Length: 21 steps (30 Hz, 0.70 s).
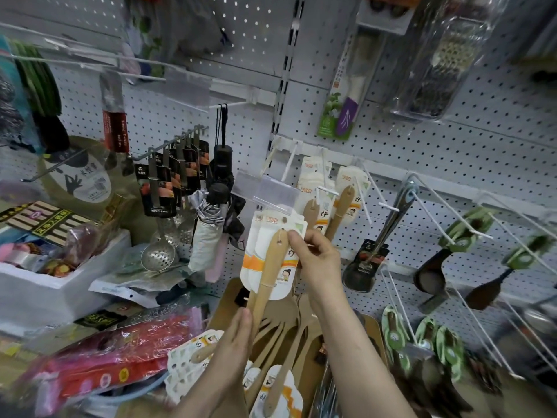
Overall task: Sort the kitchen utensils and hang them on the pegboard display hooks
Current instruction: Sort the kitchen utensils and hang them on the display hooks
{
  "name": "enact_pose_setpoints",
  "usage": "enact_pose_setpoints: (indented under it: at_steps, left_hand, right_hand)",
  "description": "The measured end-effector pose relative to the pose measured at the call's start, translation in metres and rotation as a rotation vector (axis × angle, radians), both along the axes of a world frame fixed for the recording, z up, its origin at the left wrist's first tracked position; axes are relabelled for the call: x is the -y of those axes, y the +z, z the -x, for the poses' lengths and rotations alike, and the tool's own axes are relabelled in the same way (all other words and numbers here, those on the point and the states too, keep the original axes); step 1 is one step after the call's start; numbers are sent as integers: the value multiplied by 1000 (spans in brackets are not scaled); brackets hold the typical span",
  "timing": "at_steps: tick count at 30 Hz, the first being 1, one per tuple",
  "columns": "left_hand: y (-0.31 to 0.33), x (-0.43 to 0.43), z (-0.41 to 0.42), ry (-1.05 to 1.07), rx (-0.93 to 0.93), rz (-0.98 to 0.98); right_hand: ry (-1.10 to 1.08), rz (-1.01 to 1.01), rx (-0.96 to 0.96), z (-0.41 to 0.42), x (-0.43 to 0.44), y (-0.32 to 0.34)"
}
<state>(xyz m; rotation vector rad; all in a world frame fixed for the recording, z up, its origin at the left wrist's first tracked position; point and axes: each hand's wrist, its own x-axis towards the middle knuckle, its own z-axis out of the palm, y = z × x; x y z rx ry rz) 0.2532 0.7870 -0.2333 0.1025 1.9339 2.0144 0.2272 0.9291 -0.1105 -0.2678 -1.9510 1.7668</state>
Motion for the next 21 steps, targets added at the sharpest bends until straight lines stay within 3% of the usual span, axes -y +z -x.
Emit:
enact_pose_setpoints:
  at_steps: [5,14,21]
  left_hand:
    - [11,2,3,127,-62,40]
    - [11,23,15,355,-107,74]
    - [3,33,19,395,-99,40]
  right_hand:
    - [-43,148,-78,-9,-12,16]
    - [-105,182,-55,4,-27,29]
    - [-171,169,-89,8,-27,22]
